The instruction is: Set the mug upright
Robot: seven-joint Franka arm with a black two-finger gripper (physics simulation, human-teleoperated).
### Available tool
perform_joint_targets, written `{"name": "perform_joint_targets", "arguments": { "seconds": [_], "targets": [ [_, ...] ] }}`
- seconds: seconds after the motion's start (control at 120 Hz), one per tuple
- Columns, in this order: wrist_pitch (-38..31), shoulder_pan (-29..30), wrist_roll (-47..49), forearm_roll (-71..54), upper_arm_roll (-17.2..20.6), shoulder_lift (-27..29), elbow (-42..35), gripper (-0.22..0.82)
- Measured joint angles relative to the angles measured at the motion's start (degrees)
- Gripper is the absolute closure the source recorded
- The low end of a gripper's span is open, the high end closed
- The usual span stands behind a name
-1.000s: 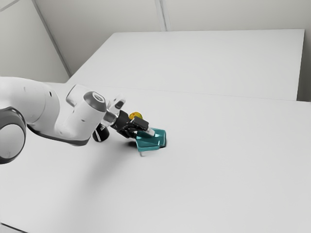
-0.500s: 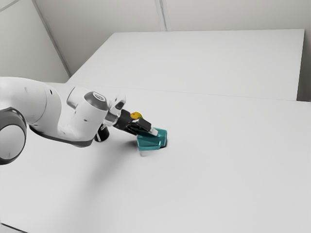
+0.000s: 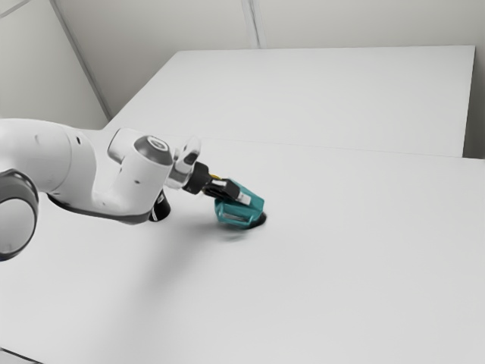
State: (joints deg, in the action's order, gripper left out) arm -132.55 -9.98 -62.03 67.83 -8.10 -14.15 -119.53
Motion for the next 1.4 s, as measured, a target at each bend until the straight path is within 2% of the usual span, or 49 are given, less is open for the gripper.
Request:
{"name": "perform_joint_targets", "arguments": {
  "seconds": [0.267,0.442,0.567,0.7,1.025,1.4],
  "targets": [
    [-0.6,-3.0,-0.2,-3.2,0.1,4.6,0.3,0.77],
    [-0.5,-4.7,6.7,-24.4,0.2,8.1,0.3,0.78],
    [2.5,-4.7,13.8,-41.4,0.2,10.7,0.1,0.78],
    [5.7,-4.3,20.2,-53.0,0.2,12.1,-0.4,0.78],
    [8.6,-3.1,30.8,-67.0,0.1,10.0,-0.4,0.78],
    [4.8,-2.3,36.8,-69.5,-0.2,4.0,2.5,0.78]
  ]
}}
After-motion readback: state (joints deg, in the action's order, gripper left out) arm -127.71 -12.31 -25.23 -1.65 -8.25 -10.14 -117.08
